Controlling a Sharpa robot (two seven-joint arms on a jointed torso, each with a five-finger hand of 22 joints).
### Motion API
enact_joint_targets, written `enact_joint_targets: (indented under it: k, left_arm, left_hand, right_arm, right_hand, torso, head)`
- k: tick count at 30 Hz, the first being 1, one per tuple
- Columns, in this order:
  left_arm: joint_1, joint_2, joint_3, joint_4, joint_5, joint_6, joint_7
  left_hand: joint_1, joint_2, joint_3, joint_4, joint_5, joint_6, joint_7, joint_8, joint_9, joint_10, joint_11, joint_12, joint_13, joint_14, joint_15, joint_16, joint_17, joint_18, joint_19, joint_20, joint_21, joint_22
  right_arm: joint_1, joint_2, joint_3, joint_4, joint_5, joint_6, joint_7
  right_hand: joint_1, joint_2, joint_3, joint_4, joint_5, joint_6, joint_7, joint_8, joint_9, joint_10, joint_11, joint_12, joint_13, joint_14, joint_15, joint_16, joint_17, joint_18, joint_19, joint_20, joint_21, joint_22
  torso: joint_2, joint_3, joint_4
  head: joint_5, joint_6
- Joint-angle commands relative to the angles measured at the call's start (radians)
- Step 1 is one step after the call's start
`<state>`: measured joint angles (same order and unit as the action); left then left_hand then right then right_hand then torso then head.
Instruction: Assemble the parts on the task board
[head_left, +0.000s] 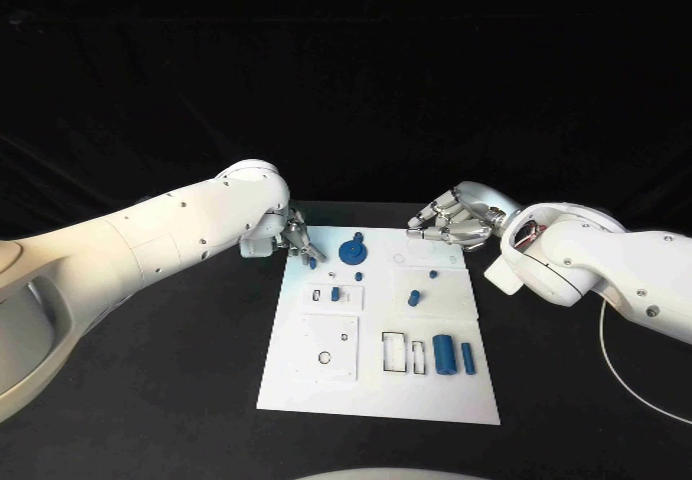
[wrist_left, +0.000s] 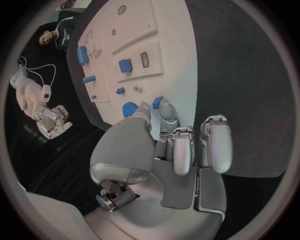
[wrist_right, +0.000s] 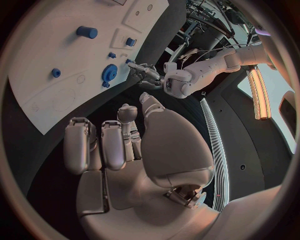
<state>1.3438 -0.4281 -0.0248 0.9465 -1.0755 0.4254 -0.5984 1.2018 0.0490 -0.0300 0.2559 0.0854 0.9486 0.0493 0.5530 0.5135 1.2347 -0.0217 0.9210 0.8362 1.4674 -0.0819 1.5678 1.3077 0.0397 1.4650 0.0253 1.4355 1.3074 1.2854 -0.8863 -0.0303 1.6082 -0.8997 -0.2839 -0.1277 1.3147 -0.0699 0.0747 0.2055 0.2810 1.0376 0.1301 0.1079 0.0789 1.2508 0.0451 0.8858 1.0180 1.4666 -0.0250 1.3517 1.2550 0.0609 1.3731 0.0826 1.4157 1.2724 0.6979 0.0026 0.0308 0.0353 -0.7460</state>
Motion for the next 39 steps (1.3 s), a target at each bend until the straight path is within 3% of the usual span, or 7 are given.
enact_joint_targets:
  k: [1, 12, 18, 21, 22, 29, 39]
  left_arm:
    - [-0.001, 0.004, 0.0, -0.001, 0.005, 0.016, 0.01]
    - [-0.004, 0.008, -0.001, -0.005, 0.005, 0.007, 0.01]
    - [-0.004, 0.008, -0.001, -0.007, 0.005, 0.002, 0.012]
    - [-0.004, 0.007, -0.001, -0.007, 0.005, 0.009, 0.012]
    - [-0.004, 0.007, -0.001, -0.007, 0.005, 0.011, 0.012]
    - [-0.004, -0.009, -0.002, 0.001, 0.049, -0.008, 0.021]
    - [-0.004, -0.091, -0.003, 0.106, 0.142, -0.103, 0.05]
  left_hand:
    - [0.022, 0.009, 0.008, -0.012, 0.006, 0.005, 0.001, 0.002, -0.003, 0.007, 0.001, 0.001, -0.002, 0.103, 0.0, 0.003, 0.263, -0.003, 0.05, 0.002, 0.006, 0.125]
    - [0.1, 0.044, 0.065, -0.059, 0.003, -0.002, -0.004, -0.001, -0.014, 0.005, -0.004, -0.001, -0.01, 0.103, -0.004, 0.003, 0.263, -0.003, 0.051, -0.002, 0.006, 0.128]
    - [0.192, 0.063, 0.17, -0.127, 0.015, -0.02, -0.006, -0.012, -0.025, -0.005, -0.007, -0.014, -0.023, 0.103, -0.009, 0.003, 0.263, -0.003, 0.05, -0.007, 0.003, 0.127]
    - [0.207, 0.039, 0.256, -0.158, 0.045, -0.028, 0.003, -0.014, -0.03, -0.01, -0.001, -0.028, -0.036, 0.103, -0.004, 0.003, 0.263, -0.003, 0.05, -0.005, 0.001, 0.127]
    - [0.184, 0.01, 0.321, -0.163, 0.052, -0.027, 0.011, -0.011, -0.031, -0.007, 0.0, -0.033, -0.044, 0.103, 0.0, 0.003, 0.263, -0.004, 0.05, 0.001, 0.001, 0.128]
    - [0.08, -0.078, 0.574, -0.197, 0.069, -0.024, 0.012, 0.015, -0.025, 0.007, 0.001, -0.032, -0.057, 0.103, 0.004, 0.003, 0.263, -0.002, 0.05, 0.002, -0.003, 0.129]
    - [-0.022, -0.122, 0.707, -0.245, 0.162, -0.005, 0.001, 0.04, -0.018, 0.044, -0.003, 0.014, -0.019, 0.103, -0.004, 0.003, 0.263, -0.005, 0.056, -0.002, 0.007, 0.142]
  right_arm:
    - [0.0, 0.001, 0.0, 0.001, -0.004, 0.013, 0.008]
    - [0.0, 0.001, 0.0, 0.002, -0.004, 0.014, 0.008]
    - [0.0, 0.001, 0.0, 0.002, -0.004, 0.015, 0.007]
    - [0.0, 0.001, 0.0, 0.002, -0.004, 0.017, 0.007]
    - [0.0, 0.001, 0.0, 0.002, -0.004, 0.017, 0.007]
    - [0.0, 0.001, 0.0, 0.002, -0.004, 0.02, 0.007]
    - [0.0, -0.003, 0.0, 0.003, -0.003, 0.022, 0.007]
  right_hand:
    - [0.004, 0.009, -0.006, 0.0, 0.006, 0.001, -0.003, 0.002, 0.001, -0.003, -0.004, -0.003, 0.0, 0.041, -0.006, -0.007, -0.001, 0.009, -0.005, -0.002, -0.006, -0.001]
    - [0.004, 0.009, -0.006, 0.0, 0.006, 0.001, -0.003, 0.002, 0.001, -0.003, -0.004, -0.003, 0.0, 0.041, -0.006, -0.007, -0.001, 0.009, -0.005, -0.002, -0.006, -0.001]
    - [0.004, 0.009, -0.006, 0.0, 0.006, 0.001, -0.003, 0.002, 0.001, -0.003, -0.004, -0.003, 0.0, 0.041, -0.006, -0.007, -0.001, 0.009, -0.005, -0.002, -0.006, -0.001]
    - [0.004, 0.009, -0.006, 0.0, 0.006, 0.001, -0.003, 0.002, 0.001, -0.003, -0.004, -0.003, 0.0, 0.041, -0.006, -0.007, -0.001, 0.009, -0.005, -0.002, -0.006, -0.001]
    - [0.005, 0.01, -0.007, 0.0, 0.007, 0.002, -0.003, 0.002, 0.001, -0.002, -0.004, -0.001, 0.001, 0.041, -0.006, -0.007, -0.002, 0.009, -0.005, -0.002, -0.006, -0.001]
    - [0.005, 0.01, -0.007, 0.0, 0.007, 0.002, -0.003, 0.002, 0.001, -0.002, -0.004, -0.001, 0.002, 0.041, -0.006, -0.007, -0.002, 0.009, -0.005, -0.002, -0.006, -0.001]
    - [0.009, 0.012, -0.008, -0.001, 0.014, 0.002, -0.004, 0.003, 0.001, -0.001, -0.005, 0.001, 0.002, 0.041, -0.007, -0.007, -0.001, 0.009, -0.004, -0.003, -0.006, -0.001]
  torso:
    - [0.0, 0.0001, 0.0005]
    - [0.0, 0.0005, -0.0006]
    - [0.0, 0.0004, -0.0005]
    - [0.0, 0.0009, 0.0]
    - [0.0, 0.0007, 0.0]
    - [-0.001, 0.0012, 0.0003]
    - [-0.003, 0.0019, 0.0036]
  head:
    - [0.0, -0.001]
    - [-0.001, -0.003]
    - [0.0, -0.004]
    - [-0.001, -0.005]
    - [0.0, -0.005]
    - [0.001, -0.004]
    - [0.002, -0.001]
